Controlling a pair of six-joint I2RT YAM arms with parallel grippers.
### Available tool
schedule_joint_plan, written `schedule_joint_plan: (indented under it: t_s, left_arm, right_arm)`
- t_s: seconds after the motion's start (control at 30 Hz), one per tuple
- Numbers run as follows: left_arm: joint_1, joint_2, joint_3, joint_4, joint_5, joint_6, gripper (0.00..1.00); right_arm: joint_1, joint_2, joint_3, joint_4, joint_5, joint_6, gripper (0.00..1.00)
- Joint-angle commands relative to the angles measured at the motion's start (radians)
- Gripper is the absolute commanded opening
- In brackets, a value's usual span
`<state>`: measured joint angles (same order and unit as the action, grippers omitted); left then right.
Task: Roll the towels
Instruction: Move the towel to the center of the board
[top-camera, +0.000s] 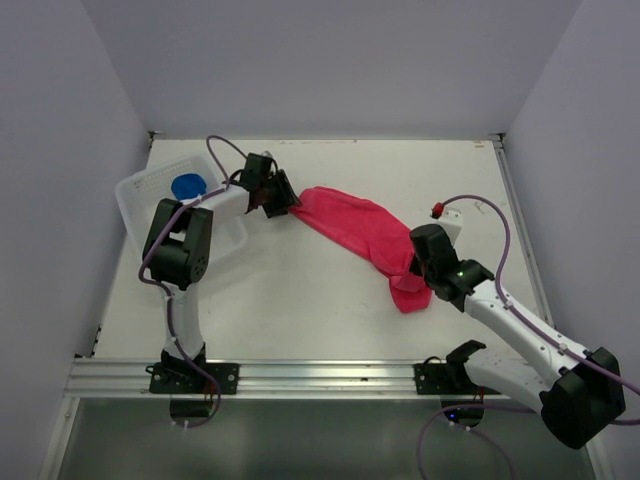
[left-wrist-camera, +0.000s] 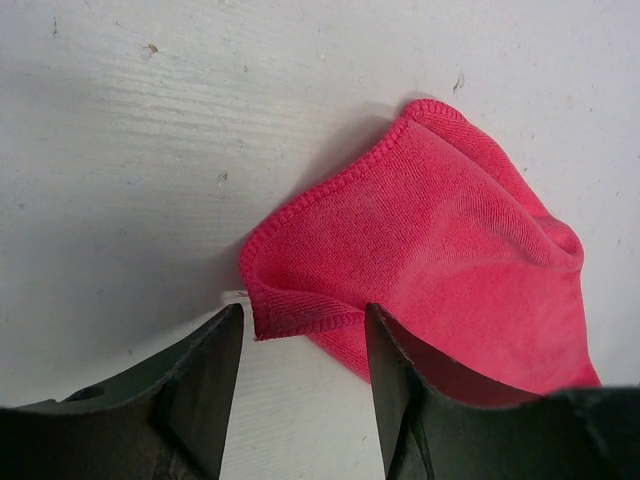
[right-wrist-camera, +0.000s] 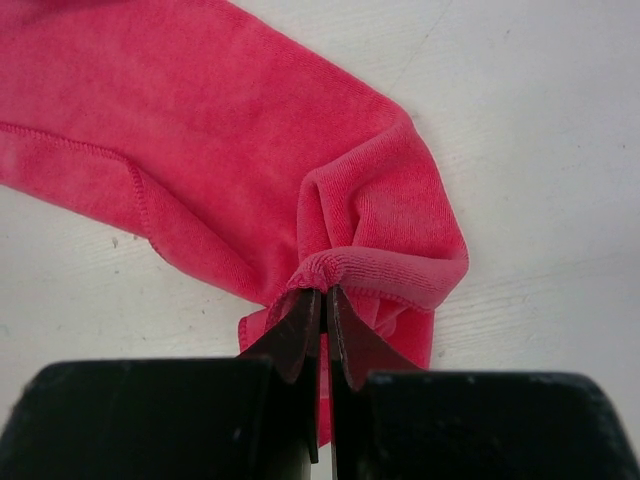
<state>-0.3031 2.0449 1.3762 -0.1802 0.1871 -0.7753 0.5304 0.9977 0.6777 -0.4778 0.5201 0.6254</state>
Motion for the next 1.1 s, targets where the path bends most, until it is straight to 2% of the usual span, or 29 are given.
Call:
schedule_joint_plan:
  t_s: [0.0, 0.57, 0.67, 0.73, 0.77, 0.8, 0.87, 1.07]
  left_arm:
    - [0.002, 0.003, 0.006, 0.048, 0.031, -0.012, 0.54]
    - [0.002, 0.041, 0.015, 0.051, 0.008, 0.007, 0.44]
    - [0.004, 0.035, 0.012, 0.058, 0.003, 0.007, 0.37]
    - [0.005, 0.034, 0.012, 0.062, 0.005, 0.005, 0.29]
    - [0.005, 0.031, 0.012, 0.064, 0.008, 0.004, 0.23]
    - [0.007, 0.029, 0.012, 0.064, 0.008, 0.004, 0.11]
    - [0.009, 0.023, 0.012, 0.062, 0.011, 0.002, 0.00]
    - [0.010, -0.024, -0.002, 0.056, 0.023, 0.005, 0.00]
  right_arm:
    - [-0.004, 0.009, -0.017, 0.044, -0.015, -0.003, 0.00]
    - [-0.015, 0.007, -0.026, 0.054, -0.026, -0.001, 0.00]
    - [-0.015, 0.009, -0.027, 0.057, -0.029, -0.001, 0.00]
    - [-0.017, 0.007, -0.027, 0.056, -0.029, -0.003, 0.00]
    - [-0.017, 0.007, -0.027, 0.056, -0.029, -0.001, 0.00]
    - [-0.017, 0.002, -0.029, 0.057, -0.026, -0.001, 0.00]
    - [-0.015, 0.001, -0.030, 0.053, -0.028, -0.003, 0.00]
    - [-0.020, -0.005, -0.026, 0.036, -0.005, -0.006, 0.00]
